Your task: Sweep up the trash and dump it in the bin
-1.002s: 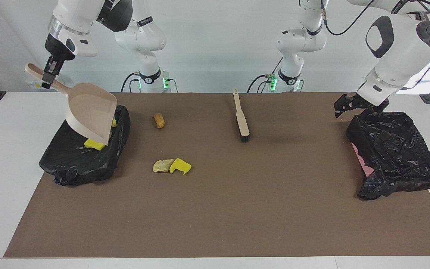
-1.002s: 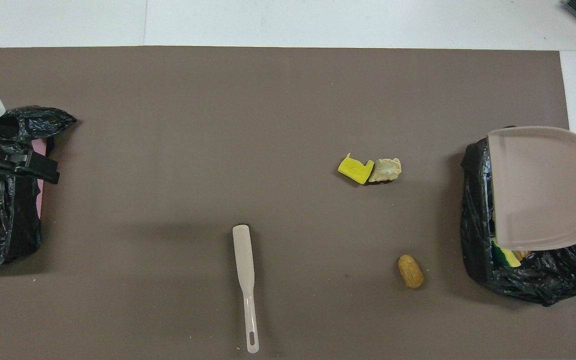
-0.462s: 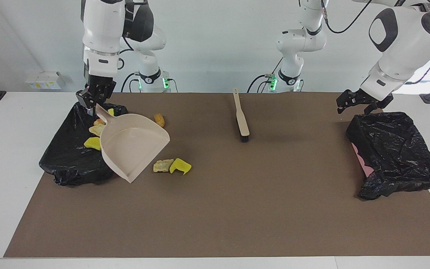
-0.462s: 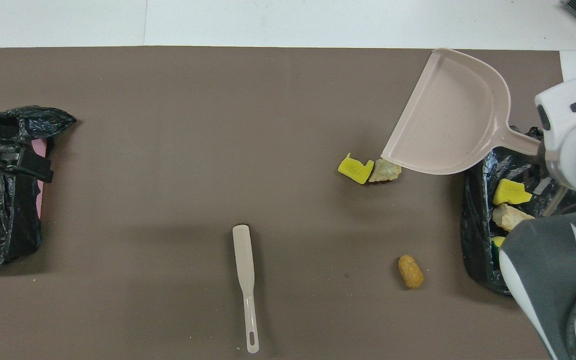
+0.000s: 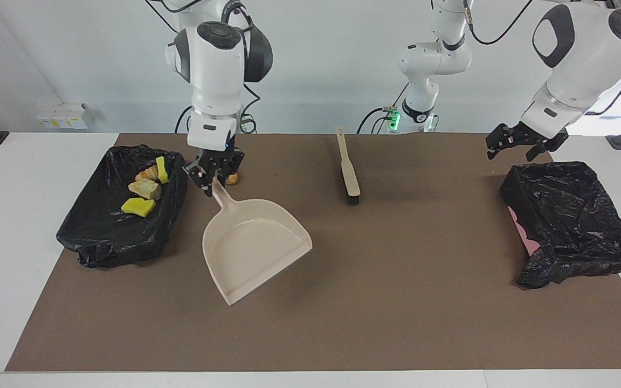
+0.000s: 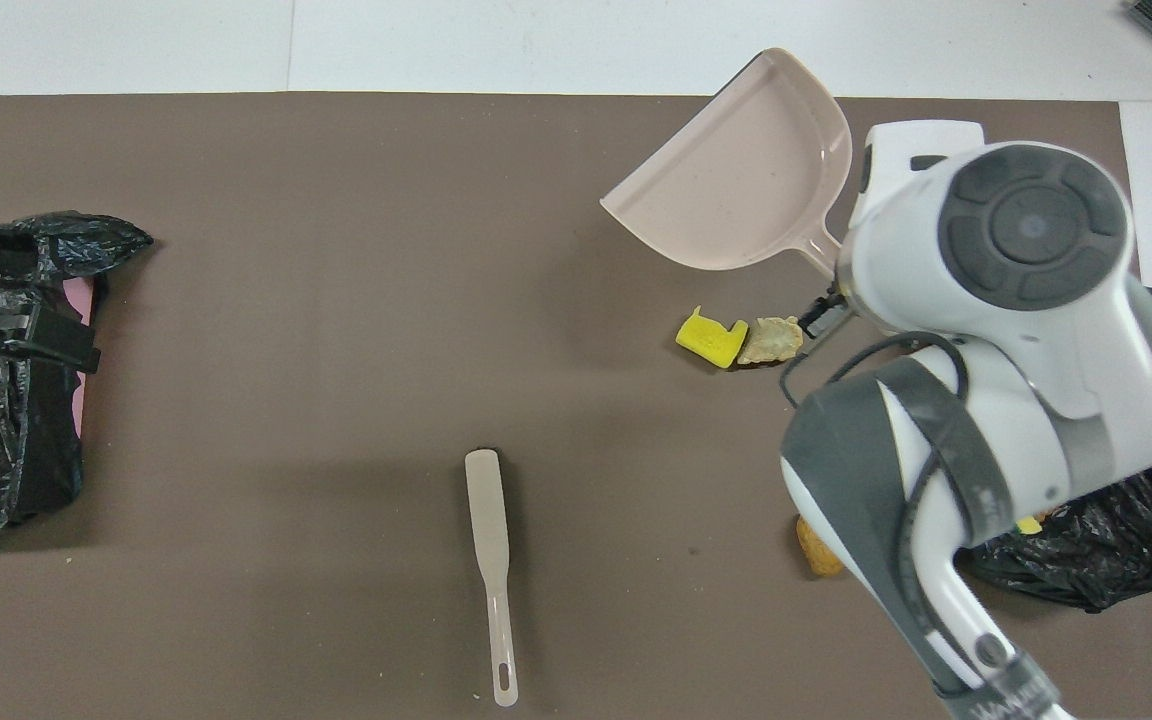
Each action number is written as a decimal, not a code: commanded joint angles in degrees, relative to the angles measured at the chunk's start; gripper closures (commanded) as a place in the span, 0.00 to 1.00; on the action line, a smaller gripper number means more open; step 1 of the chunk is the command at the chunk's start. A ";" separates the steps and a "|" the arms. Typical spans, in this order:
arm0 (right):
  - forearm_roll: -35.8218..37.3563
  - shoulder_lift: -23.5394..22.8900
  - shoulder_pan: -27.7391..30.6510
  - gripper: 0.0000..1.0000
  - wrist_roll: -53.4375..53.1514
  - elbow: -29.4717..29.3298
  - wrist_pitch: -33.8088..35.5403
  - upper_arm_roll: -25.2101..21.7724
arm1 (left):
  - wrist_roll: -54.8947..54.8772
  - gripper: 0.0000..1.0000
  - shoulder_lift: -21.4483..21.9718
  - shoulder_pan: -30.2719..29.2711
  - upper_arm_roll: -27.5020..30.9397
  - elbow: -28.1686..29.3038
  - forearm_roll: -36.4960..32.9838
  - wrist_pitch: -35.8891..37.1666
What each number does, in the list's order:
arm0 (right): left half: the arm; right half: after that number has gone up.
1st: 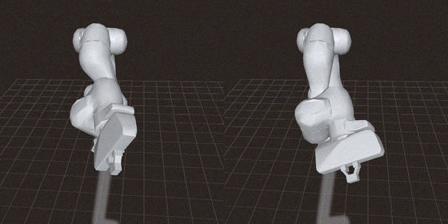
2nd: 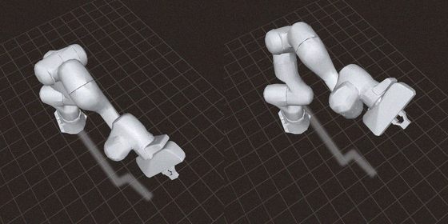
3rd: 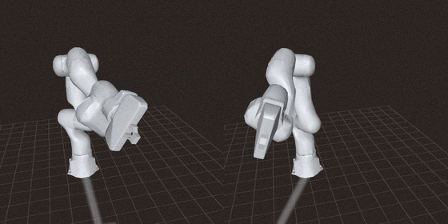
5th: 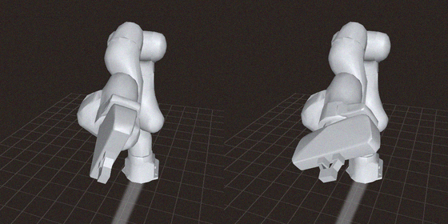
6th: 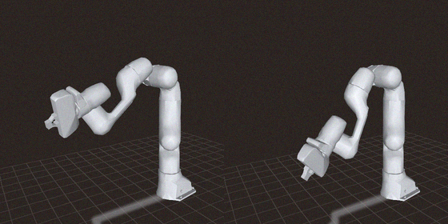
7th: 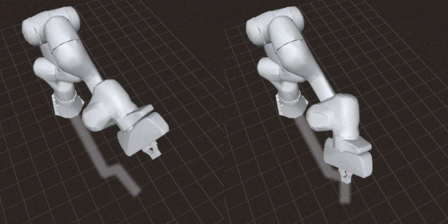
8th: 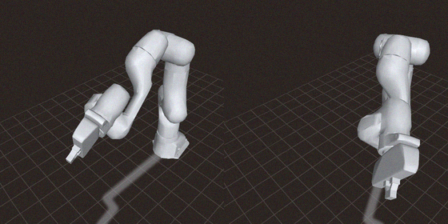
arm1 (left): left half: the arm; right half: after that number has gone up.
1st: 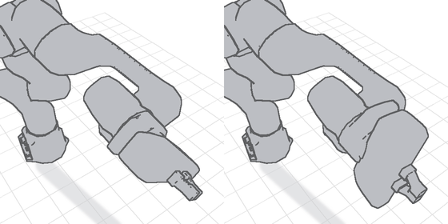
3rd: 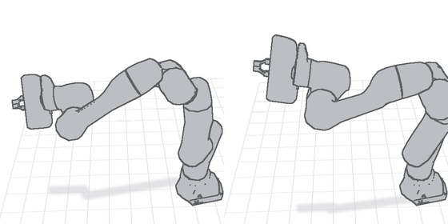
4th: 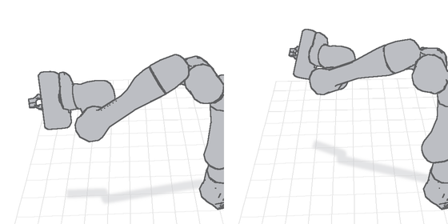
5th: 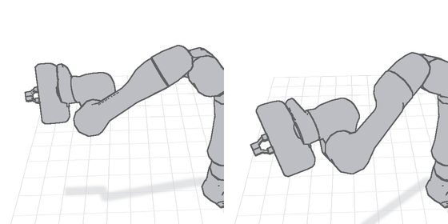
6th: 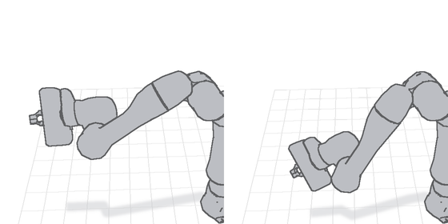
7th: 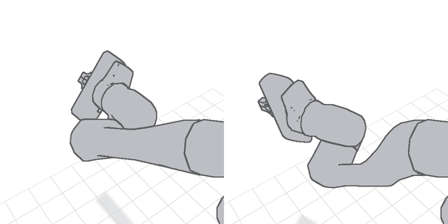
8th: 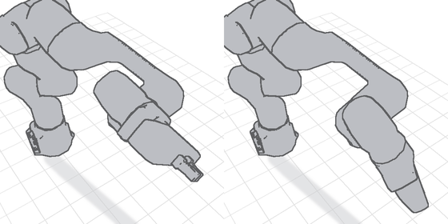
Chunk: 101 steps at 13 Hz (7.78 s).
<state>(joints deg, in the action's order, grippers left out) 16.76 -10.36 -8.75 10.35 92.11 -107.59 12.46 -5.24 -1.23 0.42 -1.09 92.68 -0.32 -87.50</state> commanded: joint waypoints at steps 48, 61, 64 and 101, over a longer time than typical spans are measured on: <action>-20.10 5.88 -34.14 0.36 -50.52 33.40 -20.20 5.03 | 36.08 0.00 -22.75 27.34 -0.40 -1.35 -0.74 -29.83; -17.63 13.50 -35.20 1.00 -65.46 34.01 -11.53 4.77 | 43.39 0.80 -29.27 30.16 -0.40 -6.99 -2.15 -28.42; -17.63 19.66 -33.01 1.00 -65.64 34.45 0.24 4.85 | 41.99 1.00 -29.27 27.98 -0.58 -7.16 -2.06 -28.69; -23.60 4.82 -5.13 1.00 -60.54 39.46 -25.04 5.20 | -58.04 1.00 -3.27 23.38 -0.40 23.84 -11.55 -28.67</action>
<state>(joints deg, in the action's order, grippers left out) -4.33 -5.59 -12.13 -52.12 132.43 -132.69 17.31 -62.06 -11.76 22.17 -2.34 106.00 -10.28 -110.70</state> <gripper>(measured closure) 0.727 0.687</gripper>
